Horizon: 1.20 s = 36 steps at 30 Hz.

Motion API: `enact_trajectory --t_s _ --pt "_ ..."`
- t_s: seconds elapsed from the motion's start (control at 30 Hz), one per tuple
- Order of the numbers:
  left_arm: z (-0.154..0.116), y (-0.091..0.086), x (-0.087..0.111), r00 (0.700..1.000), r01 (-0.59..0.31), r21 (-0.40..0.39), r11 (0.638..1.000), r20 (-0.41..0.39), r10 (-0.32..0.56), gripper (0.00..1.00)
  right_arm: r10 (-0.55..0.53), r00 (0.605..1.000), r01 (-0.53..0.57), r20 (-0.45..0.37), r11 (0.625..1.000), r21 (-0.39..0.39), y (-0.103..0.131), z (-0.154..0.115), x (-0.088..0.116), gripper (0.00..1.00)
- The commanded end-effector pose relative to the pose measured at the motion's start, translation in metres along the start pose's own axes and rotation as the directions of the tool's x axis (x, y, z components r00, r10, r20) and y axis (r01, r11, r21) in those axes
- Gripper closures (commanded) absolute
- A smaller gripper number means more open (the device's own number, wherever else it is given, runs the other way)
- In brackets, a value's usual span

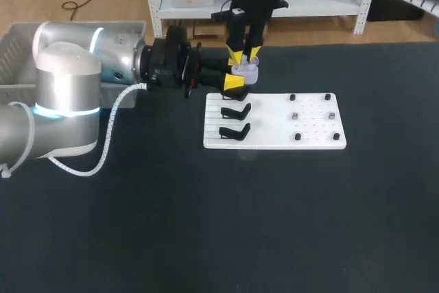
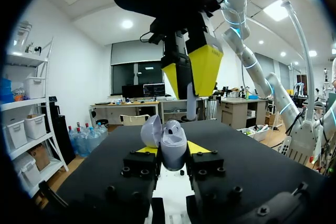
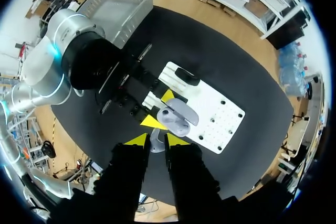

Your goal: Pick up each earbud case from the left stands, insert the matching earbuds, close the lid, and place the case in the box.

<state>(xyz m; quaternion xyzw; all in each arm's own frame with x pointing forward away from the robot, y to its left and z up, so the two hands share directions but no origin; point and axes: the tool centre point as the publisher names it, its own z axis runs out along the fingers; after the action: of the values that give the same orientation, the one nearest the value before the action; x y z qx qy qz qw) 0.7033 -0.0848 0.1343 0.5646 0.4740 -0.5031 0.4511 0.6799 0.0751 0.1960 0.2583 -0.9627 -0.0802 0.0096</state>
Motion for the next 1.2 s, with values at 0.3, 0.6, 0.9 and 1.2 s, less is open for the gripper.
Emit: enact_trajectory --t_s 0.3,0.6,0.9,1.2 --pt "0.0000 0.0000 0.0004 1.000 0.000 -0.001 1.000 0.000 0.000 1.00 -0.012 1.000 0.012 0.001 1.000 0.005 0.0008 -0.0026 -0.0002 1.00" --pt "0.0000 0.0000 0.0004 1.000 0.000 -0.001 1.000 0.000 0.000 1.00 -0.022 1.000 0.022 0.009 1.000 0.004 0.0014 -0.0038 -0.0016 1.00" --pt "0.0000 0.0000 0.0004 1.000 0.000 -0.001 1.000 0.000 0.000 1.00 -0.063 0.998 0.062 0.020 0.998 0.021 0.0025 -0.0024 -0.0046 1.00" --pt "0.0000 0.0000 0.0004 1.000 0.000 -0.001 1.000 0.000 0.000 1.00 -0.079 0.997 0.080 -0.011 0.997 0.026 0.0002 0.0050 -0.0049 1.00"
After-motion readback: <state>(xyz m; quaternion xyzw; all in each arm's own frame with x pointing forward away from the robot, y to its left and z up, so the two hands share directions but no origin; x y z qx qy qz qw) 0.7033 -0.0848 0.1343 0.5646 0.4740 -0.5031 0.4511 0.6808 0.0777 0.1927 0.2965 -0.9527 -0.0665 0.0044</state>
